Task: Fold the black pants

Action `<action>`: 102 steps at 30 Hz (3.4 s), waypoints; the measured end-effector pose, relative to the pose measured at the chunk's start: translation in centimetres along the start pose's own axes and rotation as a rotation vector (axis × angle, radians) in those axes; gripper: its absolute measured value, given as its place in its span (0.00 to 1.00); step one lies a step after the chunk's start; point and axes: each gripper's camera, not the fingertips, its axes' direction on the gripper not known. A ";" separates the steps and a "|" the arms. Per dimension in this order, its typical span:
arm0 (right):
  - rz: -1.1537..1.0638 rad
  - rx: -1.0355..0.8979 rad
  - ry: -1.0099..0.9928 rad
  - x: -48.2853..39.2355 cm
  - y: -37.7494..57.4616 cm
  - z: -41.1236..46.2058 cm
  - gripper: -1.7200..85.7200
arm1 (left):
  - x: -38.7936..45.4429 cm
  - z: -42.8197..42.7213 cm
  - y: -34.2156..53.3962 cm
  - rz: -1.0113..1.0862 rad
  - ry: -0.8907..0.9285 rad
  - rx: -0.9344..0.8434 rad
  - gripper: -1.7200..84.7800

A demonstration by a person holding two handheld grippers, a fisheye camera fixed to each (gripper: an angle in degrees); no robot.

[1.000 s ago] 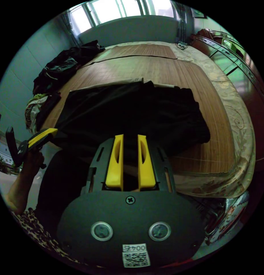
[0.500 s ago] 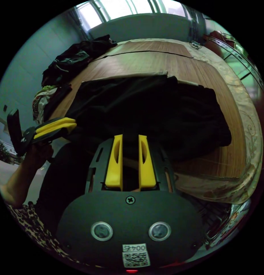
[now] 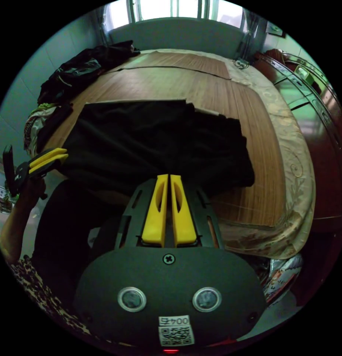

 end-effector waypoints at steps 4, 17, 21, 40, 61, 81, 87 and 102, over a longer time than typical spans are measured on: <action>0.012 0.004 -0.033 0.3 0.3 0.8 0.04 | -0.6 1.8 0.8 -0.001 -0.045 -0.069 0.07; 0.080 0.117 -0.129 3.5 -9.3 -2.3 0.09 | -0.5 2.6 1.2 0.048 -0.045 -0.080 0.05; 0.106 0.048 -0.120 3.4 -13.4 -0.5 0.09 | -0.1 2.6 1.3 0.071 -0.069 -0.076 0.05; 0.023 0.104 0.106 1.2 -8.5 -3.2 0.05 | 0.0 2.5 1.6 0.092 -0.075 -0.075 0.05; 0.129 -0.023 0.077 -1.7 -3.2 0.1 0.02 | -0.5 2.0 1.5 0.060 -0.042 -0.076 0.04; -0.131 0.022 -0.089 -11.1 -6.3 2.3 0.01 | 0.7 1.7 1.6 0.182 -0.043 -0.102 0.03; -0.129 0.089 0.135 -11.7 -7.3 0.6 0.01 | 0.5 0.1 0.6 0.140 -0.102 -0.010 0.03; -0.158 0.011 0.256 -12.1 -8.4 3.8 0.01 | -1.4 3.0 -0.4 0.050 0.063 -0.112 0.02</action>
